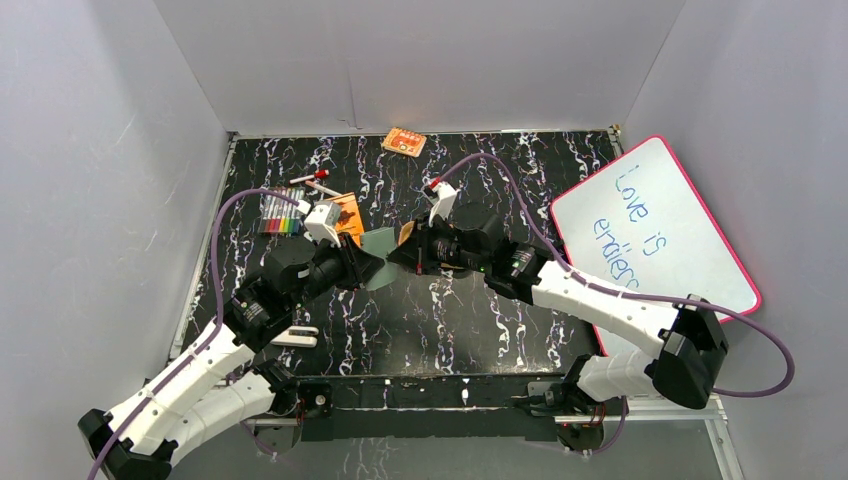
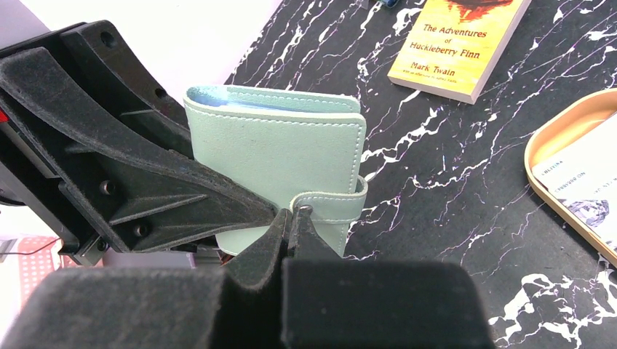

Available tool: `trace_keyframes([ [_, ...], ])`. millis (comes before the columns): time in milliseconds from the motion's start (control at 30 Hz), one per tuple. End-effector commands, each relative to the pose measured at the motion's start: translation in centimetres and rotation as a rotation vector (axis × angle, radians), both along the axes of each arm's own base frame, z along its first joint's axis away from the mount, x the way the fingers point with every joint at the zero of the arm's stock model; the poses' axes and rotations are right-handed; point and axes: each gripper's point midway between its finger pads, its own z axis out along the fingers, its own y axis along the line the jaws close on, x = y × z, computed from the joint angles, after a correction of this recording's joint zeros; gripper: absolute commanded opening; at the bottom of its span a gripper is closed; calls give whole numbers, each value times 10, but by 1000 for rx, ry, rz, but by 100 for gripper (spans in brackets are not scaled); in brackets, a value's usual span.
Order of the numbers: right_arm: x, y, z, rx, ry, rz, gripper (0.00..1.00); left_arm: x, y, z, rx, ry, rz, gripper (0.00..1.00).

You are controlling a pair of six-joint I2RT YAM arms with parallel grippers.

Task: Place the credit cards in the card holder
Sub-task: Close the card holder.

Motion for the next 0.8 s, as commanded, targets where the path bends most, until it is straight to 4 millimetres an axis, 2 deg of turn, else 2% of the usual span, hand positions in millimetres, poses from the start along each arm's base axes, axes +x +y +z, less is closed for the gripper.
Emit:
trace_keyframes([
  [0,5,12,42,108,-58,13,0,-12,-16,44,-112,-80,-109,0],
  [767,7,18,38,103,-47,17,0,-38,-31,69,-212,-139,-273,0],
])
